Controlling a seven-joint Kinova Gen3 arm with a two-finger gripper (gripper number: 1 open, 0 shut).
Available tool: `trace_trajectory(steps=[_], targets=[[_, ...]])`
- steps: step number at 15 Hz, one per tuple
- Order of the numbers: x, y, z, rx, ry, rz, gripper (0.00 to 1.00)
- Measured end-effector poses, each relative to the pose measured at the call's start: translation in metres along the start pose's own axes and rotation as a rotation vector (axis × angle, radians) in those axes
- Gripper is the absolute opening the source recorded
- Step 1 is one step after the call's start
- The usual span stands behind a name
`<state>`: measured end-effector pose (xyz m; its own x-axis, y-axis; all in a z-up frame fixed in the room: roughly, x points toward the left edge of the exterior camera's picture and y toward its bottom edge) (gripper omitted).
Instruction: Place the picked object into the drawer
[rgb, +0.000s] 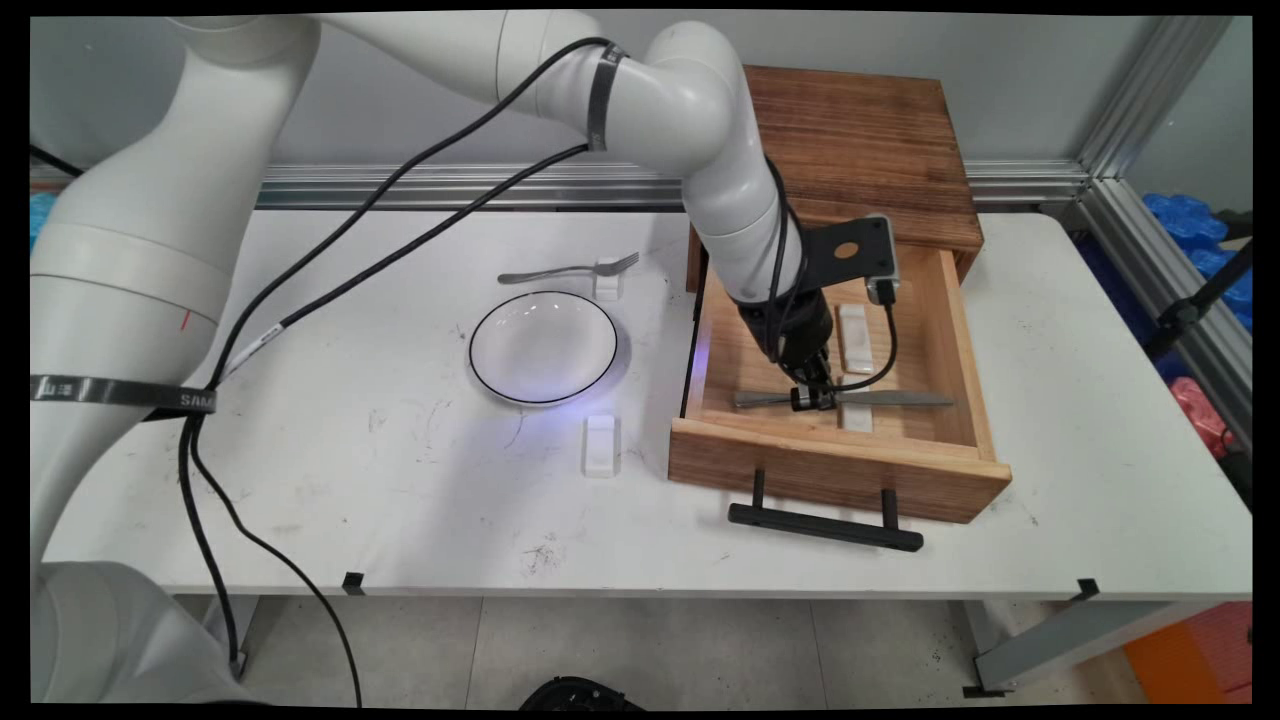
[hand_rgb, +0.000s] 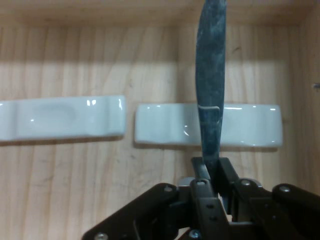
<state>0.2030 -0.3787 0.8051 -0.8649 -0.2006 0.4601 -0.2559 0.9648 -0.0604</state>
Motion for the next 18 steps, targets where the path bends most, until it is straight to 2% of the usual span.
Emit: trace_trajectory(steps=[10, 11, 18], targets=[[0.0003, 0.0002, 0.0072, -0.005, -0.001, -0.023, 0.00], [0.0003, 0.0002, 0.0077, -0.005, 0.000, -0.024, 1.00], [0.0001, 0.0001, 0.0084, -0.002, 0.011, -0.031, 1.00]])
